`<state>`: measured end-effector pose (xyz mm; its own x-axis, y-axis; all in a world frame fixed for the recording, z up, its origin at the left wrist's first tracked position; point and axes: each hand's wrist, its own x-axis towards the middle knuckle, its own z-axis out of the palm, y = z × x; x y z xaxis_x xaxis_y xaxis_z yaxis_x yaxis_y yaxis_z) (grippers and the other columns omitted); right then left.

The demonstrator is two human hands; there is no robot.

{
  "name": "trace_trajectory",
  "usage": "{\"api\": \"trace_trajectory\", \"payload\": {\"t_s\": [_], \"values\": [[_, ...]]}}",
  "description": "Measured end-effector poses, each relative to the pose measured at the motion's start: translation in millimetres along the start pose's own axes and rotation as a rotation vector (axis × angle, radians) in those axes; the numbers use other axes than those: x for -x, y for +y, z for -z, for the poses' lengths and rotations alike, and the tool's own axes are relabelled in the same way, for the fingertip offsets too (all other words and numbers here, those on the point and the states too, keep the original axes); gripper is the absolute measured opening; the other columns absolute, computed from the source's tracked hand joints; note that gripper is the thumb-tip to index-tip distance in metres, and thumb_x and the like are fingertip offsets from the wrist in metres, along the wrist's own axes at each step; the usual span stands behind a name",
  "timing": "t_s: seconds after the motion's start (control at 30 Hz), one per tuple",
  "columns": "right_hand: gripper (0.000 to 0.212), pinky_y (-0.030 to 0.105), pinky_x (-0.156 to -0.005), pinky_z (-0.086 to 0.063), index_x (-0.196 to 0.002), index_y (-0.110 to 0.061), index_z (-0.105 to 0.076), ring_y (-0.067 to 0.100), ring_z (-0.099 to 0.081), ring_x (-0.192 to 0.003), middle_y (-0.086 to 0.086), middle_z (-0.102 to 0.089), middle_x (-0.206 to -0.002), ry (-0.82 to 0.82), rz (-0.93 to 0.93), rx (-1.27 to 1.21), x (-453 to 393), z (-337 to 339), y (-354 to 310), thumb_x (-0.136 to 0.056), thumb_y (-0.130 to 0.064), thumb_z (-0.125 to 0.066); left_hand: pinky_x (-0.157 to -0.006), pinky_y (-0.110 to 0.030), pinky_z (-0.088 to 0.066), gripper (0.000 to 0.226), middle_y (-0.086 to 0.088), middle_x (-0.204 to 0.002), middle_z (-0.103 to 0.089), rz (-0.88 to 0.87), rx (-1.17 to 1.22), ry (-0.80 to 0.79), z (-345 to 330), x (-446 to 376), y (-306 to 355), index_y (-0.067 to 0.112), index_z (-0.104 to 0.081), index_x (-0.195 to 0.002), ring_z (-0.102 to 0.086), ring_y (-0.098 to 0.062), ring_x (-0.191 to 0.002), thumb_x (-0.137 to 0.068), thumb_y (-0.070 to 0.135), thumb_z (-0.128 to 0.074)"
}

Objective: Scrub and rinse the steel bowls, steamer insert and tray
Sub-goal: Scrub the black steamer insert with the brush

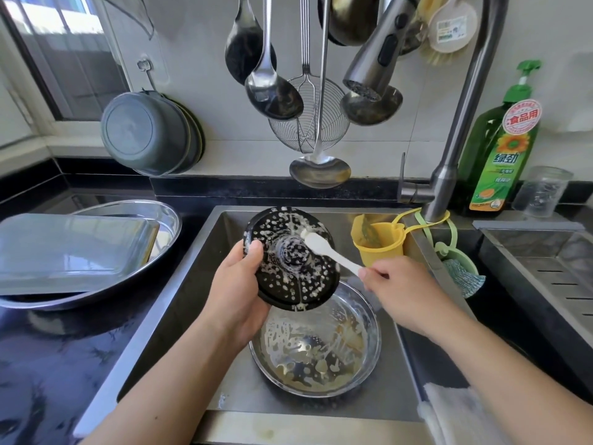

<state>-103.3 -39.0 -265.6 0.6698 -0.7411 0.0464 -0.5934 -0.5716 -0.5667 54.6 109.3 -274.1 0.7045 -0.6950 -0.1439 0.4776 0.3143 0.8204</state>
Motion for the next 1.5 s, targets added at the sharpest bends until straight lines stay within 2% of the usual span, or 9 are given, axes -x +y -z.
{"api": "trace_trajectory", "payload": {"t_s": [0.2,0.5,0.67,0.8,0.93,1.1,1.27,1.4,1.5], "values": [[0.044,0.02,-0.042,-0.026,-0.069,-0.007,-0.062,0.006,-0.034,-0.041,-0.008,-0.041,-0.047,-0.109,0.025,-0.113,3.1,-3.4,-0.5,-0.102,-0.036,-0.054,-0.09,-0.048,-0.058,0.051,-0.017,-0.116,-0.076,-0.028,-0.116,-0.031,3.9,-1.0,3.5,0.006,-0.062,-0.127,-0.074,-0.033,-0.109,-0.089,-0.025,-0.046],[0.045,0.029,-0.05,-0.029,-0.068,-0.009,-0.061,0.007,-0.034,-0.045,-0.005,-0.043,-0.051,-0.121,0.168,-0.119,8.5,-11.3,-6.8,-0.1,-0.041,-0.056,-0.102,-0.055,-0.054,0.046,-0.017,-0.112,-0.077,0.027,-0.415,-0.13,3.7,2.5,-9.8,0.005,-0.066,-0.118,-0.072,-0.035,-0.111,-0.086,-0.026,-0.054],[0.044,0.023,-0.045,-0.025,-0.07,-0.01,-0.062,0.007,-0.033,-0.043,-0.006,-0.043,-0.051,-0.008,0.128,-0.123,3.6,-7.3,-2.8,-0.101,-0.041,-0.054,-0.098,-0.052,-0.056,0.044,-0.022,-0.113,-0.075,0.079,-0.416,-0.157,5.8,1.7,-8.9,0.001,-0.066,-0.119,-0.071,-0.039,-0.111,-0.086,-0.025,-0.054],[0.044,0.028,-0.049,-0.03,-0.069,-0.011,-0.061,0.009,-0.036,-0.046,-0.004,-0.046,-0.054,-0.131,0.19,-0.116,9.4,-17.5,-10.5,-0.1,-0.041,-0.056,-0.094,-0.047,-0.058,0.036,-0.028,-0.11,-0.073,0.119,-0.424,-0.159,8.2,1.8,-10.2,-0.009,-0.066,-0.115,-0.071,-0.042,-0.109,-0.085,-0.025,-0.054],[0.047,0.029,-0.048,-0.028,-0.075,-0.005,-0.063,0.012,-0.036,-0.047,-0.002,-0.044,-0.054,0.063,0.106,-0.09,0.7,-9.0,-6.4,-0.102,-0.041,-0.05,-0.095,-0.05,-0.057,0.041,-0.024,-0.112,-0.075,0.133,-0.434,-0.188,6.4,2.7,-10.2,-0.003,-0.067,-0.117,-0.073,-0.039,-0.106,-0.087,-0.025,-0.051],[0.046,0.027,-0.047,-0.028,-0.069,-0.008,-0.061,0.009,-0.034,-0.044,-0.004,-0.043,-0.052,-0.15,0.144,-0.099,11.0,-11.7,-12.6,-0.101,-0.041,-0.054,-0.091,-0.045,-0.059,0.029,-0.02,-0.102,-0.078,0.075,-0.555,-0.106,8.8,0.2,-14.8,-0.001,-0.072,-0.108,-0.074,-0.038,-0.103,-0.092,-0.019,-0.057],[0.049,0.028,-0.048,-0.027,-0.069,-0.005,-0.06,0.012,-0.036,-0.046,-0.003,-0.041,-0.051,0.04,0.02,-0.151,-1.9,-2.1,-4.9,-0.103,-0.038,-0.05,-0.089,-0.046,-0.058,0.033,-0.016,-0.102,-0.079,0.033,-0.6,-0.097,7.8,-0.7,-14.2,0.005,-0.072,-0.108,-0.076,-0.034,-0.1,-0.093,-0.019,-0.055],[0.045,0.02,-0.041,-0.026,-0.063,-0.018,-0.06,0.004,-0.034,-0.037,-0.007,-0.044,-0.047,-0.176,0.078,-0.164,9.4,-10.5,-11.9,-0.102,-0.039,-0.054,-0.092,-0.047,-0.059,0.032,-0.014,-0.097,-0.079,-0.004,-0.681,-0.067,10.2,-1.6,-17.0,0.009,-0.075,-0.104,-0.076,-0.034,-0.098,-0.093,-0.016,-0.058],[0.046,0.026,-0.048,-0.03,-0.062,-0.018,-0.06,0.01,-0.038,-0.043,-0.008,-0.045,-0.047,-0.119,0.025,-0.206,5.8,-10.6,-12.0,-0.102,-0.038,-0.054,-0.093,-0.046,-0.059,0.034,-0.012,-0.097,-0.079,-0.023,-0.69,-0.068,9.4,-1.7,-16.1,0.011,-0.075,-0.102,-0.076,-0.031,-0.097,-0.093,-0.017,-0.058]]}}
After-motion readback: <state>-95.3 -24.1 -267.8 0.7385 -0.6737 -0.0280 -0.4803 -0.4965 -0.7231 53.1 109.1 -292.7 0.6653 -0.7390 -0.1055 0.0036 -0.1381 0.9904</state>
